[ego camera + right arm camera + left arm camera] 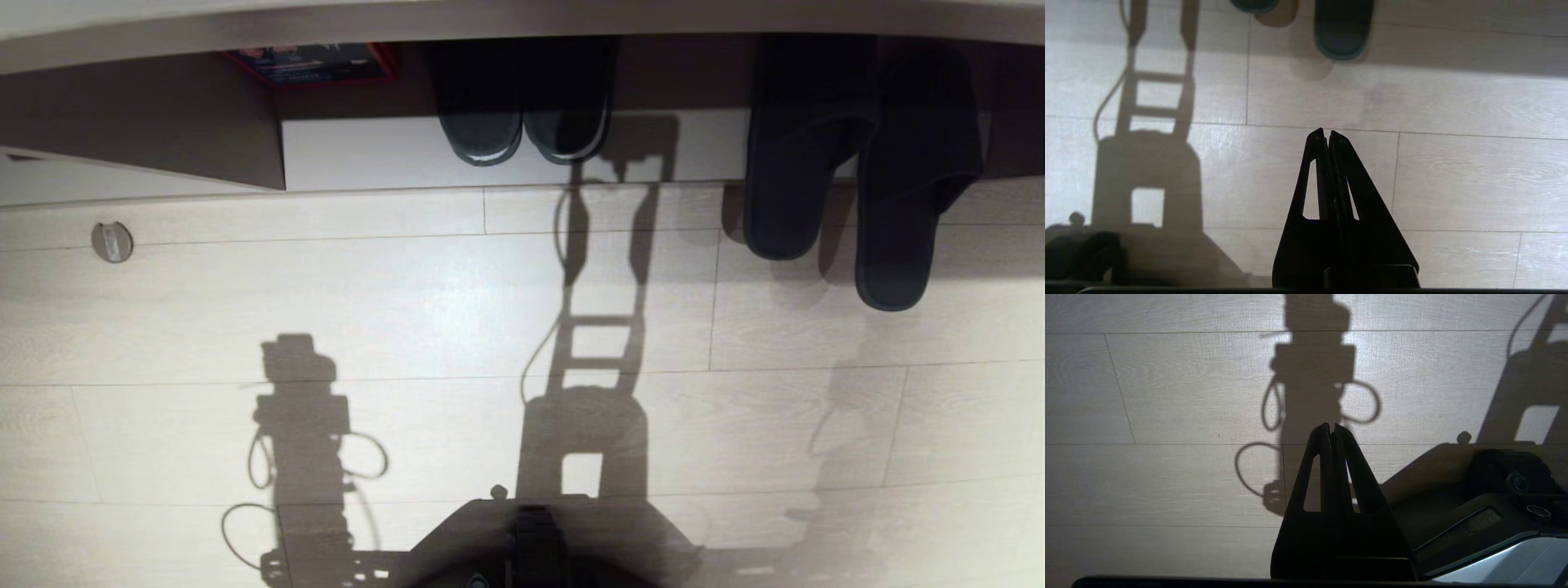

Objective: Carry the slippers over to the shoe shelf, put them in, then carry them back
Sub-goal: Pick up the slippers in the shoe cabinet

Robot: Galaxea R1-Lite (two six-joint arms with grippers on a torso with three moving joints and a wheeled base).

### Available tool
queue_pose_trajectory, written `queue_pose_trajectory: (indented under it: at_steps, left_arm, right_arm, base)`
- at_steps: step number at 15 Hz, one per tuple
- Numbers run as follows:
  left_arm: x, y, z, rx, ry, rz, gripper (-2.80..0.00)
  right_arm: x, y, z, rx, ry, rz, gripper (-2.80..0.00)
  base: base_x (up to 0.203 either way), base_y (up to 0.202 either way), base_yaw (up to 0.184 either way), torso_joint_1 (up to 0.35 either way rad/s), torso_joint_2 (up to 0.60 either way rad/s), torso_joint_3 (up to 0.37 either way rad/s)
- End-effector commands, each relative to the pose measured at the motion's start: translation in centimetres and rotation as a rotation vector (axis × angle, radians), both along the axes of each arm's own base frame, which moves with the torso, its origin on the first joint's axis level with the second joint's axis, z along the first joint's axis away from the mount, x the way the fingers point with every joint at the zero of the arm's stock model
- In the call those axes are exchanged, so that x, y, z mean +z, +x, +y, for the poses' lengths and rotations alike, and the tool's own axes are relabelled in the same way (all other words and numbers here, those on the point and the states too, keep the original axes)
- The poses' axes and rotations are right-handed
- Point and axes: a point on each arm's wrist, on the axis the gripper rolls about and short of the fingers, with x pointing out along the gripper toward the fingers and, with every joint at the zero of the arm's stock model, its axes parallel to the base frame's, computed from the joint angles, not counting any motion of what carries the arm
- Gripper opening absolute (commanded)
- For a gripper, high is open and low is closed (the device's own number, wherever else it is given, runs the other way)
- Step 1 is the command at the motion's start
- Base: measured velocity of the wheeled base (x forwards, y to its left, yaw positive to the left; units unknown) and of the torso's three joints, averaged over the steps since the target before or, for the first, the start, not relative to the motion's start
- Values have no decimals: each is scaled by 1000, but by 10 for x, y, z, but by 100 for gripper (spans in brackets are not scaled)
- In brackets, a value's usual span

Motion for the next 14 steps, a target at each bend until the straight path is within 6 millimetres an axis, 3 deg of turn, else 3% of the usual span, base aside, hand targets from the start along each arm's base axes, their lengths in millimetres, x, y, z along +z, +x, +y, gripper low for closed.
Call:
queue_pose_trajectory:
  at_steps: [1, 7, 9, 14]
  left_arm:
    - [0, 0, 0, 1, 0, -1, -280]
    - [0, 0, 0, 1, 0, -1, -280]
    - [0, 0, 0, 1, 0, -1, -280]
    - [0, 0, 0, 1, 0, -1, -280]
  right_arm:
    - [-7, -1, 0, -8, 2, -45, -280]
    - [-2, -3, 1, -28, 7, -105, -280]
    - [-18, 2, 3, -9, -6, 64, -280]
    - [-39, 5, 6, 74, -13, 265, -280]
  base:
    - [0, 0, 0, 0, 0, 0]
    - [0, 0, 0, 0, 0, 0]
    - [0, 0, 0, 0, 0, 0]
    - [0, 0, 0, 0, 0, 0]
